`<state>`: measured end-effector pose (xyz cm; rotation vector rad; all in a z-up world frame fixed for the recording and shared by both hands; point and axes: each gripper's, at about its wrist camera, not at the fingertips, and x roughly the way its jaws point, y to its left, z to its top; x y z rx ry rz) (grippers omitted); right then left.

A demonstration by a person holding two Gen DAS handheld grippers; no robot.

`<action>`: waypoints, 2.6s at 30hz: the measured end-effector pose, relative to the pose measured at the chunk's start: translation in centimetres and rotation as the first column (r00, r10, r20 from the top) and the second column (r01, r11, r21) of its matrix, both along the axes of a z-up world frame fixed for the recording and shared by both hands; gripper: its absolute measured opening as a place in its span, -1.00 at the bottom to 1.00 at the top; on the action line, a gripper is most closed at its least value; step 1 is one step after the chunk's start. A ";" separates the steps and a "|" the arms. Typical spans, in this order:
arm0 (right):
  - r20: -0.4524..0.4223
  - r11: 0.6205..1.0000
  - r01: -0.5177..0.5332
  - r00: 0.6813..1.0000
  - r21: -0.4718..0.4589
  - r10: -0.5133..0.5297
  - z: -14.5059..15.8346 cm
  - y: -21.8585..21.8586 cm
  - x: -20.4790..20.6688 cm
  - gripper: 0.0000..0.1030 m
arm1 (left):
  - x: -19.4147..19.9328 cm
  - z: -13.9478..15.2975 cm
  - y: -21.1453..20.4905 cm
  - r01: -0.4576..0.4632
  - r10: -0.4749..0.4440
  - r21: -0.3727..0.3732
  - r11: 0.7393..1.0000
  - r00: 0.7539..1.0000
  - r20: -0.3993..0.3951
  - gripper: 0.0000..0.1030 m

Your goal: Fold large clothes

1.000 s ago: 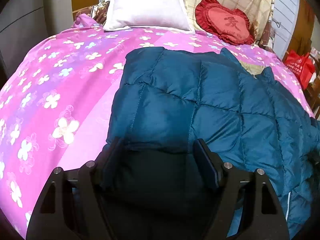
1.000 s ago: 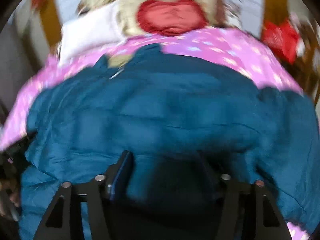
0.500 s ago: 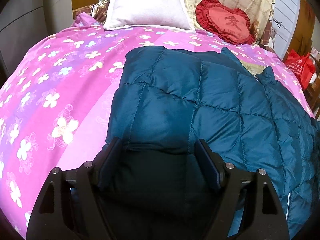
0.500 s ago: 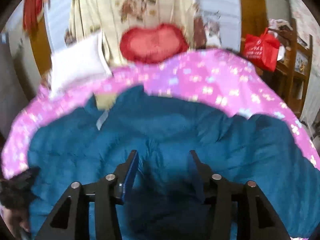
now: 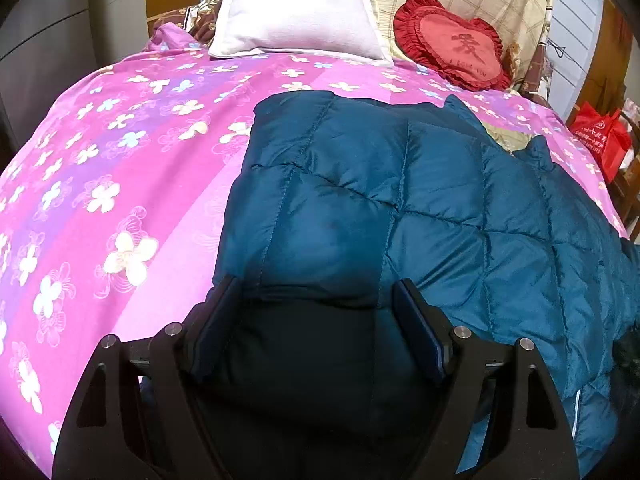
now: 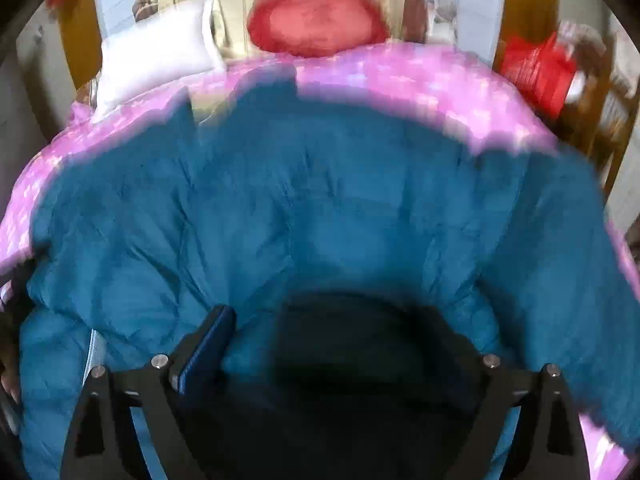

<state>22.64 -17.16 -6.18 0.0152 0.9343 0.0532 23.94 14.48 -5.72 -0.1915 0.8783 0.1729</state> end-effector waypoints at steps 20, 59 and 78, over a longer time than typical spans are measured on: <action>0.009 0.662 0.711 0.680 0.237 -0.733 0.8 -38.1 -27.8 0.71 | -8.7 0.3 -7.3 0.240 -0.242 0.164 0.957 0.970 -0.005 0.60; 0.307 0.987 -0.162 0.939 -0.010 0.157 8.1 6.5 -7.3 -0.72 | -8.4 0.0 -4.7 0.178 -0.178 -0.001 0.984 0.984 0.012 0.71; 0.096 0.964 0.262 0.961 -0.037 -0.258 2.0 -17.0 -6.5 0.59 | -8.5 0.0 -4.7 0.173 -0.173 0.003 0.985 0.985 0.011 0.71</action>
